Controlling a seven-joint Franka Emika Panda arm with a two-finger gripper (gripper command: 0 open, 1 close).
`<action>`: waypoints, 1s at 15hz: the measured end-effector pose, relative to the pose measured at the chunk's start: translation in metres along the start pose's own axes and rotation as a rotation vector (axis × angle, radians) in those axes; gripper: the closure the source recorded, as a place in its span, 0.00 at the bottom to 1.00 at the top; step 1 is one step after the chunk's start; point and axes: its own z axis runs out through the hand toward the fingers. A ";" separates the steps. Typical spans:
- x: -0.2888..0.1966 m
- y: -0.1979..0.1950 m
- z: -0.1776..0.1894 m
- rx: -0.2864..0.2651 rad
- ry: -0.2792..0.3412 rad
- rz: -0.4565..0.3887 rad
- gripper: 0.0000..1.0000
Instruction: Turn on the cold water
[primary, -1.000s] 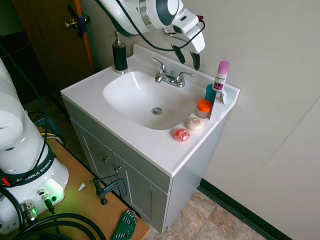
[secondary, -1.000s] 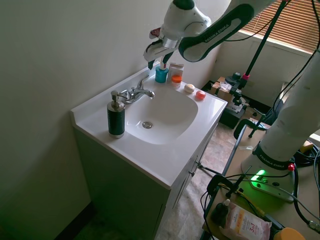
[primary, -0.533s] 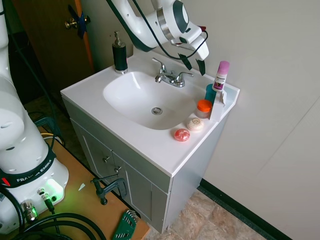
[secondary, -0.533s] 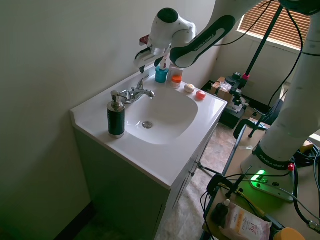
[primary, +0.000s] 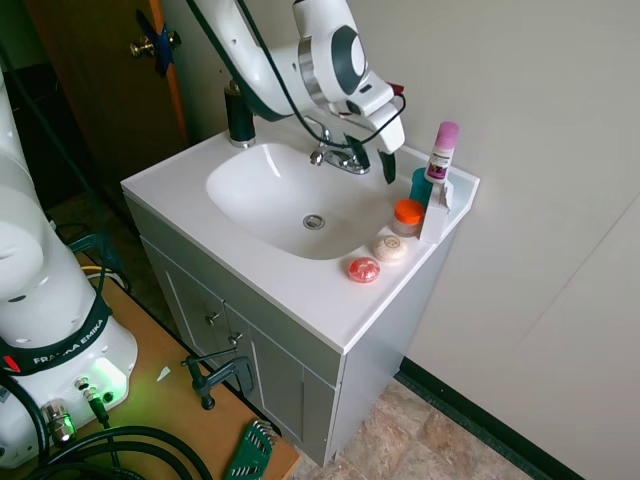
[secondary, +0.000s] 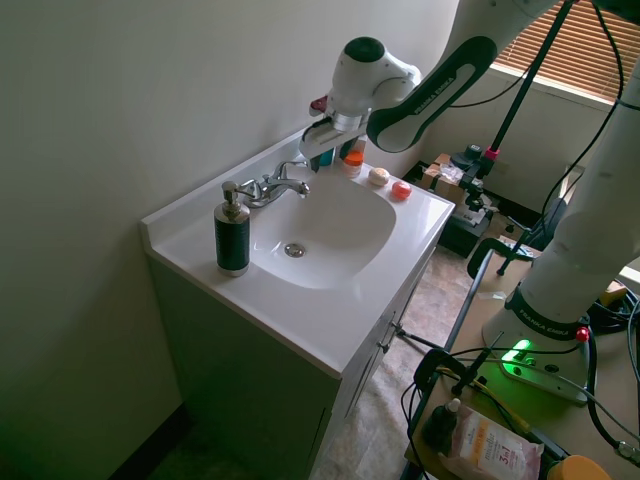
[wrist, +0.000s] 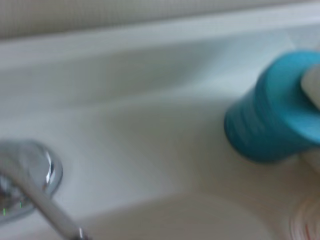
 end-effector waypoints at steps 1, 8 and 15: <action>-0.007 0.015 -0.008 0.000 -0.030 -0.005 0.00; 0.005 0.038 -0.051 0.025 -0.038 0.004 0.00; 0.018 -0.013 -0.018 0.051 0.044 -0.025 0.00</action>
